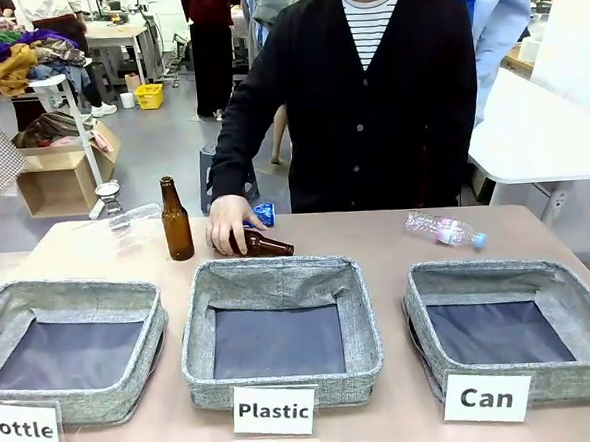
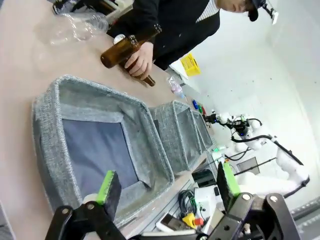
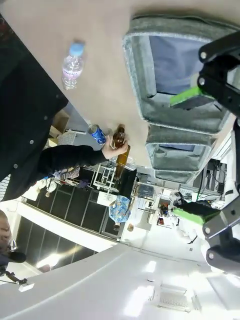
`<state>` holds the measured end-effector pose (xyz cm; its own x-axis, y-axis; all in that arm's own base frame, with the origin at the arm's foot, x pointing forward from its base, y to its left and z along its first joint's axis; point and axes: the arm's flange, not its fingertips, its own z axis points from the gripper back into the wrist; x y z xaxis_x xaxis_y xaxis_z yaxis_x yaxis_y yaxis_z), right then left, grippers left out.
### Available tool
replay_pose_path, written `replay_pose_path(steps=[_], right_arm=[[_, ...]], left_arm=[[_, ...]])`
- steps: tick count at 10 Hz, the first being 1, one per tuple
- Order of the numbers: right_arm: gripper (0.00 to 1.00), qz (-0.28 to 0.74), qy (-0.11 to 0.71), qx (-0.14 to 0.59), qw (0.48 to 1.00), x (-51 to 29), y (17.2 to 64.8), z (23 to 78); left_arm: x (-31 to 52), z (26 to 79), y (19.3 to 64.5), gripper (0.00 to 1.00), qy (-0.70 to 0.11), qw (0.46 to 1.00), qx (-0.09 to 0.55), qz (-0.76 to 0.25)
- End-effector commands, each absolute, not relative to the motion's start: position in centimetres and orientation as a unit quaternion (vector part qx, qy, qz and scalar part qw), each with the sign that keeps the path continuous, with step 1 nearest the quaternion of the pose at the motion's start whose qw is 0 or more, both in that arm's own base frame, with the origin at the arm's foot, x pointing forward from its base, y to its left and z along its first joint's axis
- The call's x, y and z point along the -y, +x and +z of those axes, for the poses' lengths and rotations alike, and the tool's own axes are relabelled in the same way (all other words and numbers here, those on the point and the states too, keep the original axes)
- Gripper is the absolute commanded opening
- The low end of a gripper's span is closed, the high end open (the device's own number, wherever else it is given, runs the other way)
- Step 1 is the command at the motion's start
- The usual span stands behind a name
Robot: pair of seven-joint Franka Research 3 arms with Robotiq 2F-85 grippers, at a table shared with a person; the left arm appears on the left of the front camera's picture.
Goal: Sort the can waste into the basket.
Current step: Pick up the can waste from the table and place it in the right Fabric basket.
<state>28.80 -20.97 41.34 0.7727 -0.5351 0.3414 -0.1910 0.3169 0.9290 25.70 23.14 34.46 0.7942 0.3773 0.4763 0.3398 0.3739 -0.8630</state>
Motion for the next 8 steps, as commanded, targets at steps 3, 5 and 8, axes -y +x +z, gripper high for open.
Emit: replay_pose_path(steps=[3,5,8], right_arm=[[1.0,-0.108,0.566,0.335,0.746,21.1,28.6,41.5],[1.0,-0.108,0.566,0.335,0.746,21.1,28.6,41.5],[1.0,-0.108,0.566,0.335,0.746,21.1,28.6,41.5]], left_arm=[[-23.2,34.8,25.5,1.0,-0.553,0.763,0.335,0.006],[-23.2,34.8,25.5,1.0,-0.553,0.763,0.335,0.006],[-24.0,36.8,28.3,1.0,-0.517,0.787,0.336,-0.022]])
